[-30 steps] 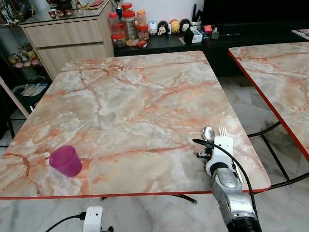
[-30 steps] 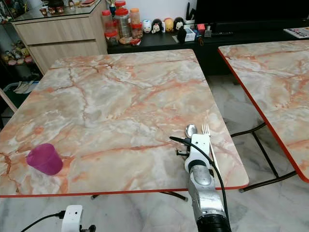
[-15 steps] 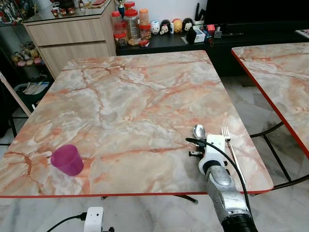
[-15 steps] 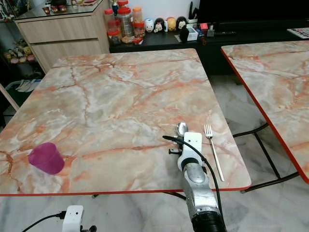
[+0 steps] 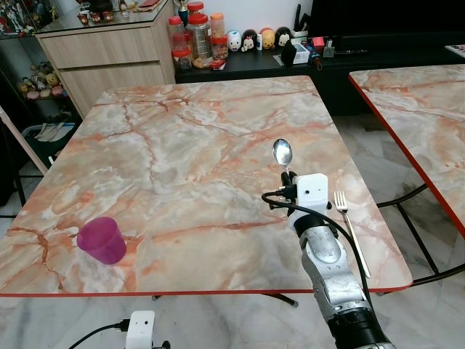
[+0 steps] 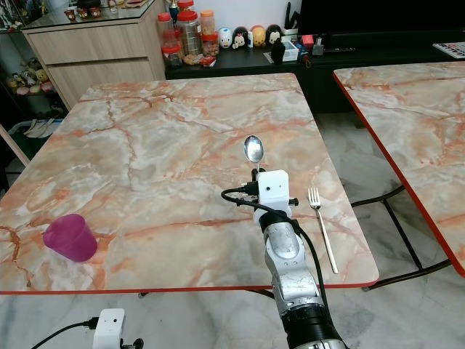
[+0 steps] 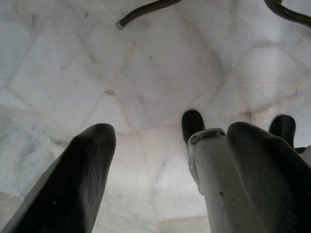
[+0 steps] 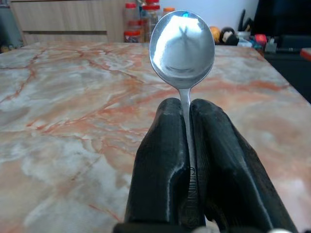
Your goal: Setting the table
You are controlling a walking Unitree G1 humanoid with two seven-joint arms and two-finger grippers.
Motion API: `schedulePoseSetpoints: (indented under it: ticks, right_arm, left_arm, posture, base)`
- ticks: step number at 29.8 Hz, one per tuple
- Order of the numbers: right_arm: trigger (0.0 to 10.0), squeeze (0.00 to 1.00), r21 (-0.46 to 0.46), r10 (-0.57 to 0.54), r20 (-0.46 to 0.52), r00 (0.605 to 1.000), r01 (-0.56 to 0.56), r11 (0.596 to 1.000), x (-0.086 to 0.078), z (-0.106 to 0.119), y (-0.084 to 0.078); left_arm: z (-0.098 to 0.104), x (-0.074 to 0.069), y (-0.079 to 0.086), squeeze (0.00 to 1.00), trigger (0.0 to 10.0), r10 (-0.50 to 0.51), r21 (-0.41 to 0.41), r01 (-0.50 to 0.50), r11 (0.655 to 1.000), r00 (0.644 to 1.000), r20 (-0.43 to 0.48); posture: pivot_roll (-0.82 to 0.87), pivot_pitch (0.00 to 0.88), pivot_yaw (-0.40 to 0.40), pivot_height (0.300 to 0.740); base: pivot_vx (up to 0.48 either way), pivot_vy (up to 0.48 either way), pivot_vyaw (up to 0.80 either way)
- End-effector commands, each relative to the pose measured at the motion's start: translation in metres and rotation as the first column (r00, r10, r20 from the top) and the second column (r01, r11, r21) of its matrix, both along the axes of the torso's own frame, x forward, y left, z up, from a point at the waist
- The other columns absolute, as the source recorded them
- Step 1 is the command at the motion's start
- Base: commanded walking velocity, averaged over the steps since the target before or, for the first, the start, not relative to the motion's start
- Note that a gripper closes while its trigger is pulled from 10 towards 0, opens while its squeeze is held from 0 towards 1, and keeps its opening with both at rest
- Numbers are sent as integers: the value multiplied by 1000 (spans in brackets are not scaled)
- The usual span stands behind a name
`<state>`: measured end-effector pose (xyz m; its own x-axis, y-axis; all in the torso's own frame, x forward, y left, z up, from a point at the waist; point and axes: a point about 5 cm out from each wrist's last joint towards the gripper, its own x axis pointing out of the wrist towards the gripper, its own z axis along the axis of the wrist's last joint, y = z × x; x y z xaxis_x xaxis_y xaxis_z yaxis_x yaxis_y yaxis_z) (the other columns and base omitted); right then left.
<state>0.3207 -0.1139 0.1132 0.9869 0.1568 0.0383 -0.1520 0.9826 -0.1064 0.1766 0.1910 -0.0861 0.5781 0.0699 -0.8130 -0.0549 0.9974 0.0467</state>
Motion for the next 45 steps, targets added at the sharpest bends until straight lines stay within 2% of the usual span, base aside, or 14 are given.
schedulePoseSetpoints:
  ticks: [1, 8, 12, 31, 40, 45]
  right_arm:
    - [10000, 0, -11, 14, 23, 1000, -13, 1000, 2, 4, 3]
    - [10000, 0, -9, 11, 58, 998, -11, 1000, 4, 11, 4]
    - [10000, 0, -43, -6, 93, 996, 10, 999, 4, 15, 2]
    - [10000, 0, -22, -36, 95, 995, 38, 999, 4, 15, 1]
    - [10000, 0, -82, -51, 58, 997, 55, 995, 5, 9, -3]
    - [10000, 0, -76, -55, 61, 997, 59, 995, 5, 9, -3]
  left_arm:
    - [-1, -2, 1, 0, 10000, 4, 9, -4, 1000, 1000, 0]
    - [-1, -3, 1, 0, 10000, 10, 10, -10, 1000, 1000, -2]
    - [-1, -3, 1, 0, 10000, 13, 11, -13, 1000, 1000, -2]
    - [-1, -4, 3, 0, 10000, 8, 17, -8, 1000, 1000, -2]
    - [-2, -7, 3, 0, 10000, 11, 16, -11, 1000, 1000, -7]
    - [-2, -7, 3, 0, 10000, 10, 15, -10, 1000, 1000, -7]
  posture:
    - [12, 17, 60, 740]
    - [12, 19, 59, 740]
    - [10, 21, 61, 740]
    - [4, 26, 73, 740]
    - [4, 30, 70, 740]
    - [-2, 32, 71, 740]
  base:
    - [0, -360, 0]
    - [0, -372, 0]
    - [0, -391, 0]
    - [0, -405, 0]
    - [0, -398, 93]
    - [0, -395, 335]
